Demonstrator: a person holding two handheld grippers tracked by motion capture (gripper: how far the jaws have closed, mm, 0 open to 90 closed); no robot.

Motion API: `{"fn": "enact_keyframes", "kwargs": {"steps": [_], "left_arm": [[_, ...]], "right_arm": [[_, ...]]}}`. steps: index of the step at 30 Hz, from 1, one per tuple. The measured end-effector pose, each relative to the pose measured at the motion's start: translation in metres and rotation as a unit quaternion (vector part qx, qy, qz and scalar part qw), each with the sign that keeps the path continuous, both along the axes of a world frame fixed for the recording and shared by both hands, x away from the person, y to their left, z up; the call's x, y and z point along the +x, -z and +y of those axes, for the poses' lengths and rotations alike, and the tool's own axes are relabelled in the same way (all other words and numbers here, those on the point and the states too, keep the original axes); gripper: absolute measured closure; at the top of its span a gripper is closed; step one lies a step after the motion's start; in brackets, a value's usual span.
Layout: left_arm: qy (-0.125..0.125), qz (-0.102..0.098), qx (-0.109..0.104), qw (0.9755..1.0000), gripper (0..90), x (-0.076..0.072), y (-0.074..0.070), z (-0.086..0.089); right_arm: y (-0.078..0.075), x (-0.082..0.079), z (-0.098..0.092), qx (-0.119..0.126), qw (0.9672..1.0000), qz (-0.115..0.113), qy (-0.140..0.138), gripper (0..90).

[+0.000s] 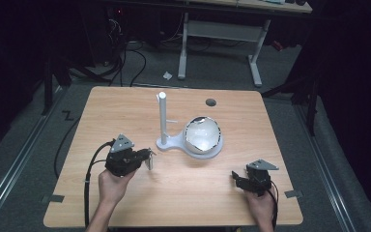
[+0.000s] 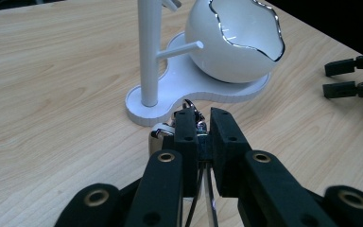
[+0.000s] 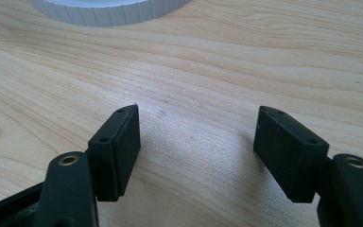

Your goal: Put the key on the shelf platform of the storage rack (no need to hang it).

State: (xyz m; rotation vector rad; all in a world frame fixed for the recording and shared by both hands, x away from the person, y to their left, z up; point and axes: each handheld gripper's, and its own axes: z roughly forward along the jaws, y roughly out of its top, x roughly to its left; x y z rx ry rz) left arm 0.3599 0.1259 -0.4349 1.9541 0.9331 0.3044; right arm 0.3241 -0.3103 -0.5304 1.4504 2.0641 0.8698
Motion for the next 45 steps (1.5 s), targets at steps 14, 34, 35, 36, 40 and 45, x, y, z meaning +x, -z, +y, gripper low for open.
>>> {"fn": "enact_keyframes", "kwargs": {"steps": [14, 34, 35, 36, 40, 45], "left_arm": [[0.026, -0.007, -0.001, 0.9996, 82.5, 0.003, -0.014, -0.013], [0.086, -0.014, -0.013, 0.9961, 82.5, 0.021, -0.038, -0.050], [0.088, -0.013, -0.016, 0.9959, 82.5, 0.022, -0.038, -0.051], [0.089, -0.013, -0.016, 0.9958, 82.5, 0.023, -0.038, -0.053], [0.094, -0.017, -0.014, 0.9953, 82.5, 0.026, -0.041, -0.059], [0.099, -0.020, -0.015, 0.9948, 82.5, 0.029, -0.044, -0.064]], "right_arm": [[0.000, 0.000, 0.000, 0.000, 1.0000, 0.000, 0.000, 32.6], [0.000, 0.000, 0.000, 0.000, 1.0000, 0.000, 0.000, 32.6], [0.000, 0.000, 0.000, 0.000, 1.0000, 0.000, 0.000, 32.6], [0.000, 0.000, 0.000, 0.000, 1.0000, 0.000, 0.000, 32.6], [0.000, 0.000, 0.000, 0.000, 1.0000, 0.000, 0.000, 32.6], [0.000, 0.000, 0.000, 0.000, 1.0000, 0.000, 0.000, 32.6]]}}
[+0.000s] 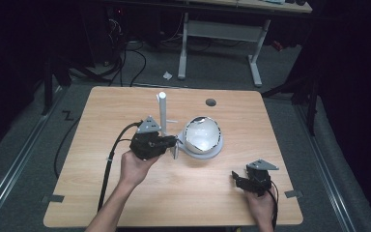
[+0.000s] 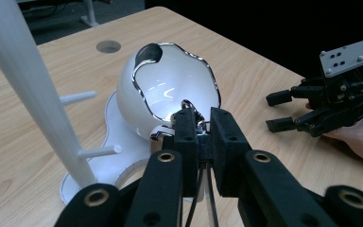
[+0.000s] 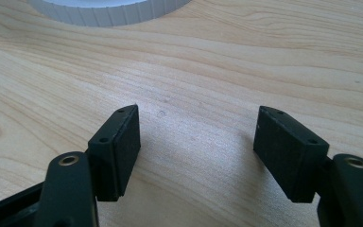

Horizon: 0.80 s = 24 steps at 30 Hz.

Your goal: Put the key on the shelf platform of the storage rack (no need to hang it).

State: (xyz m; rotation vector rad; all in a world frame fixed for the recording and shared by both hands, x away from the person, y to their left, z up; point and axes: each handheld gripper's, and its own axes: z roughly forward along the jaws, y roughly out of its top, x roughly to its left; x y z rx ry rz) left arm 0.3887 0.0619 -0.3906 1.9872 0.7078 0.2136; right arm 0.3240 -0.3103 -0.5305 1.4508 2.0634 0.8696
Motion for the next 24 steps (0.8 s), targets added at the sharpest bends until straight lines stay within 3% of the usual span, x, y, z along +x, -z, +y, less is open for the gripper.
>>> {"fn": "enact_keyframes", "kwargs": {"steps": [24], "left_arm": [[0.012, -0.006, -0.008, 0.9999, 82.5, 0.014, -0.005, -0.023]], "right_arm": [[0.000, 0.000, 0.000, 0.000, 1.0000, 0.000, 0.001, 32.8]]}}
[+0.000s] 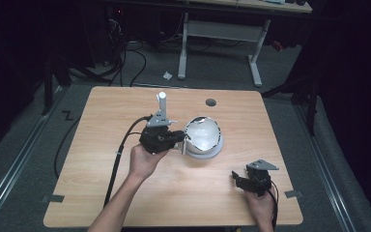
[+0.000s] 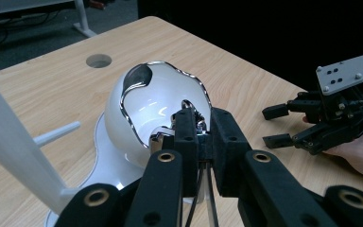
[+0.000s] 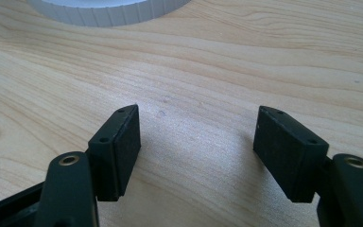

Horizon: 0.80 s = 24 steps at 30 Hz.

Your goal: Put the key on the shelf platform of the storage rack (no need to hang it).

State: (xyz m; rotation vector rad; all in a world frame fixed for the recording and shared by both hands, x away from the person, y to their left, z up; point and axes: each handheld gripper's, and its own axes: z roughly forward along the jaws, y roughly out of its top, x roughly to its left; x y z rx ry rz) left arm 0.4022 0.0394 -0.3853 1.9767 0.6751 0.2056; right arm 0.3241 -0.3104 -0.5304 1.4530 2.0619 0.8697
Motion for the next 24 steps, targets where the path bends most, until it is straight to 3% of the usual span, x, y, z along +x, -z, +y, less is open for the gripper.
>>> {"fn": "enact_keyframes", "kwargs": {"steps": [24], "left_arm": [[0.012, -0.005, 0.001, 0.9999, 82.5, 0.014, -0.007, -0.022]], "right_arm": [[0.000, 0.000, 0.000, -0.001, 1.0000, 0.000, -0.001, 32.7]]}}
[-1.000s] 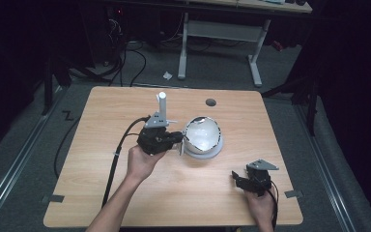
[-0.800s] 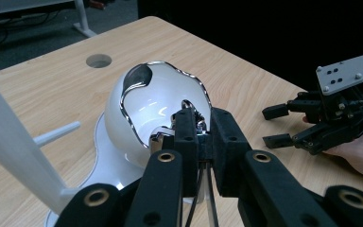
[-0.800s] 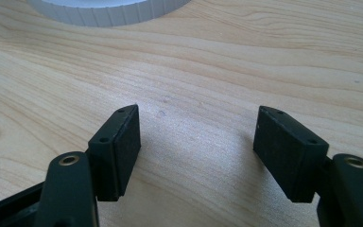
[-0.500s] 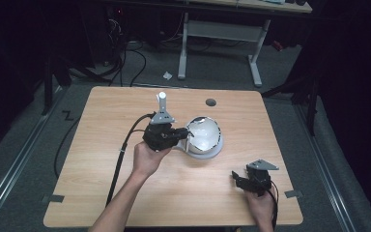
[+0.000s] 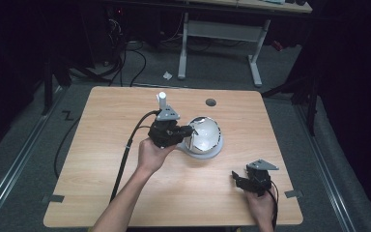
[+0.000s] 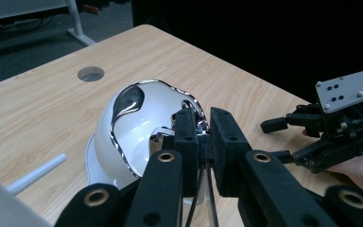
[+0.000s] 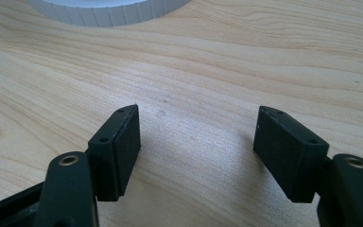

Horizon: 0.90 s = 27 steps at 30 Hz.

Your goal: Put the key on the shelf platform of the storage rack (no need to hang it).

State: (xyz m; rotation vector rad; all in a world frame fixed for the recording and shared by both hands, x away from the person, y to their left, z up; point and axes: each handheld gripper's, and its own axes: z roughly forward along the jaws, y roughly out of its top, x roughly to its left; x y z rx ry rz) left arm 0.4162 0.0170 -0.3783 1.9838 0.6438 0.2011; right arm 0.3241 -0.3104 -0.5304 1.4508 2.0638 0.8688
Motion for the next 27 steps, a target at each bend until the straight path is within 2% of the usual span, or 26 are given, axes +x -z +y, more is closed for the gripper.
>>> {"fn": "enact_keyframes", "kwargs": {"steps": [6, 18, 27], "left_arm": [[0.002, -0.003, -0.004, 1.0000, 82.5, 0.002, -0.003, -0.005], [0.005, -0.007, 0.003, 1.0000, 82.5, 0.010, -0.005, -0.021], [0.005, -0.004, 0.017, 0.9998, 82.5, 0.018, 0.004, -0.031]], "right_arm": [[0.000, 0.000, 0.000, 0.000, 1.0000, 0.000, 0.000, 32.7], [0.000, 0.000, 0.000, -0.001, 1.0000, 0.000, -0.001, 32.6], [0.000, 0.000, 0.000, -0.001, 1.0000, 0.000, -0.001, 32.6]]}}
